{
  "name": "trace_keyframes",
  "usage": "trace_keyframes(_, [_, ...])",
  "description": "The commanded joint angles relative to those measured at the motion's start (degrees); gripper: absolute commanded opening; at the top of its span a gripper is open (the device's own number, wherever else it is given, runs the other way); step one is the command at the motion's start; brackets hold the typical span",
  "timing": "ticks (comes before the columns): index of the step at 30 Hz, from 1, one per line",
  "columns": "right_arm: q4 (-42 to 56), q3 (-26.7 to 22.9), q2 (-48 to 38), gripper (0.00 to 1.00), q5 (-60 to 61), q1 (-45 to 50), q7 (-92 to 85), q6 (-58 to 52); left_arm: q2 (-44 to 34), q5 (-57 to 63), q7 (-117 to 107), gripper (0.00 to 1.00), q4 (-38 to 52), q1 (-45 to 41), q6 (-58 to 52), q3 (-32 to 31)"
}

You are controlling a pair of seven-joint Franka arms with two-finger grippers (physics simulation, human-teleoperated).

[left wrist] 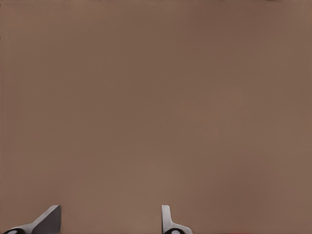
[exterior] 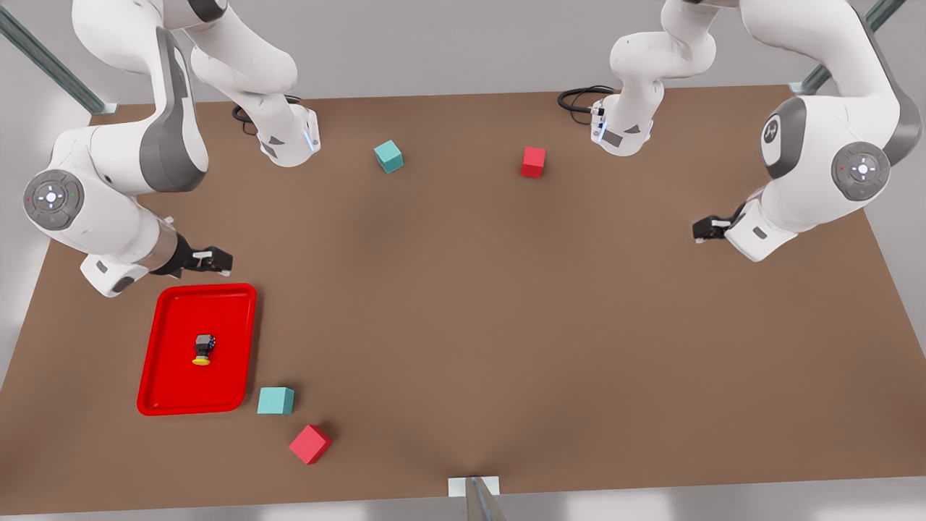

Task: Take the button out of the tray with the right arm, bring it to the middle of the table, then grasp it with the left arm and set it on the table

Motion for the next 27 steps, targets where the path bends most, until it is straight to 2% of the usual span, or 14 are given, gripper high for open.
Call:
trace_keyframes(1, [0.02, 0.04, -0.06, 1.0, -0.05, -0.11, 1.13, 0.99, -0.01, 0.05, -1.22, 1.0, 0.03, -0.53, 2.88, -0.05])
trace_keyframes(3, [-0.42, 0.04, 1.95, 1.0, -0.05, -0.99, 0.96, 0.81, 0.08, 0.05, -1.14, 1.0, 0.03, -0.62, 2.88, -0.05])
trace_keyframes(4, [0.02, -0.22, 7.84, 1.0, -1.62, -2.74, 0.61, 1.95, 0.08, 0.13, -1.22, 1.0, 0.03, -0.88, 2.88, -0.05])
trace_keyframes(6, [-0.42, -0.22, 15.23, 1.0, -13.23, -3.8, 0.52, 9.42, 0.08, 0.05, -1.14, 1.0, 0.03, -0.88, 2.88, -0.05])
trace_keyframes(7, [-0.06, -0.22, 18.92, 1.0, -13.58, -5.82, -0.27, 14.6, 0.08, 0.05, -1.14, 1.0, 0.03, -0.88, 2.88, -0.05])
trace_keyframes(9, [2.74, -0.48, 27.0, 1.0, -14.38, -8.72, -13.7, 24.63, 0.51, 0.05, -1.14, 1.0, 0.03, -0.88, 2.88, -0.05])
trace_keyframes(11, [8.81, -1.44, 33.95, 1.0, -14.38, -9.51, -19.69, 29.11, 0.52, 0.05, -1.14, 1.0, 0.03, -0.88, 2.88, -0.05])
trace_keyframes(13, [9.51, -3.03, 37.38, 1.0, -14.29, -9.51, -21.27, 35.79, 0.6, 0.13, -1.14, 1.0, 0.03, -0.88, 3.05, -0.05])
trace_keyframes(15, [13.38, -3.12, 41.6, 1.0, -14.29, -9.6, -23.56, 37.11, 0.87, 0.13, -1.14, 1.0, 0.03, -0.88, 3.32, 0.04])
trace_keyframes(19, [10.75, -3.21, 40.98, 1.0, -13.85, -10.74, -22.86, 37.11, 1.57, 0.22, -1.4, 1.0, 0.03, -0.88, 4.11, -0.05])
trace_keyframes(23, [-1.64, -2.42, 34.92, 1.0, -13.5, -14.17, -18.99, 37.2, 1.75, 0.92, -1.58, 1.0, 0.03, -1.59, 4.11, -0.05])
trace_keyframes(27, [-13.42, -0.13, 30.7, 1.0, -13.5, -19.09, -16.88, 47.48, 1.75, 0.92, -1.58, 1.0, 0.03, -1.67, 4.11, -0.05])
